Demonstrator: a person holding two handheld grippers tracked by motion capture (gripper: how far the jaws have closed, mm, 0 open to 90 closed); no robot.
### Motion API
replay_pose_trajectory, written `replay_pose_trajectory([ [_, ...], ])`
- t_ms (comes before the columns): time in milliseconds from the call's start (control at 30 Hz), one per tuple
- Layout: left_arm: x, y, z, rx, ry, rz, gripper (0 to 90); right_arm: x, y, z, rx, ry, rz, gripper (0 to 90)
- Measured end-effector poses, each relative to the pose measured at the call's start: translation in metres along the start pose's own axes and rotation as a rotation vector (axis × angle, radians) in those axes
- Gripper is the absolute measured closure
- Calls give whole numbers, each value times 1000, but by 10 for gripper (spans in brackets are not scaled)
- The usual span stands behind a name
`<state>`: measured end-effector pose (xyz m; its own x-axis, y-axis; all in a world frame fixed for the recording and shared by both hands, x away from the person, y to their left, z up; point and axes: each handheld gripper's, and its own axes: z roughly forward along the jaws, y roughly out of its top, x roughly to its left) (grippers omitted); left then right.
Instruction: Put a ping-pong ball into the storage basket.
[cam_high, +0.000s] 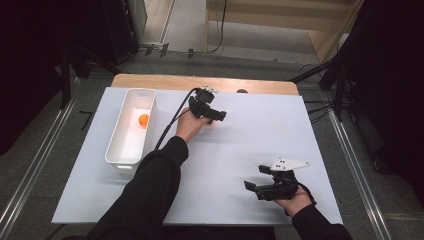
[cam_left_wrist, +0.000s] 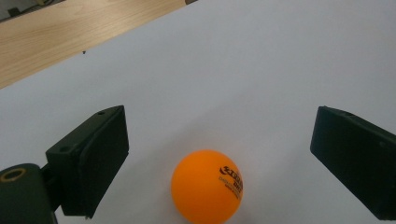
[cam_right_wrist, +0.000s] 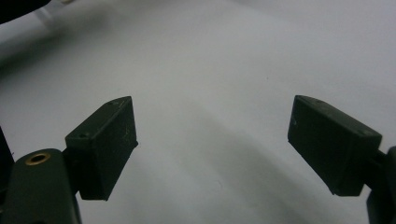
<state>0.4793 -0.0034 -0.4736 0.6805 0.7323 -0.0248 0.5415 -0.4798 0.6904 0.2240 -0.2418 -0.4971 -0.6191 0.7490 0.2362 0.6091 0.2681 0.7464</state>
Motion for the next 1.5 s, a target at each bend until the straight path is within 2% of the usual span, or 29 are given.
replay_pose_trajectory([
  [167, 1, -5, 3, -1, -8, -25, 48, 1, 0, 0, 1, -1, 1, 142],
  [700, 1, -17, 13, 20, -26, -44, 48, 2, 0, 1, 5, -6, -11, 141],
  [767, 2, -21, 15, 39, -17, -30, 48, 2, 0, 1, 4, -6, -10, 142],
  [900, 4, -27, 20, 51, -7, -40, 48, 2, 0, 1, 8, -3, -8, 141],
  [1133, -2, -31, 23, 49, 41, 21, 45, 3, 0, 1, 10, 1, -5, 142],
  [1233, -5, -35, 24, 18, 57, 30, 37, 3, 0, 1, 7, 0, -10, 142],
  [1500, -6, -37, 25, 7, 59, 28, 36, 4, 1, 2, 10, 2, -19, 142],
])
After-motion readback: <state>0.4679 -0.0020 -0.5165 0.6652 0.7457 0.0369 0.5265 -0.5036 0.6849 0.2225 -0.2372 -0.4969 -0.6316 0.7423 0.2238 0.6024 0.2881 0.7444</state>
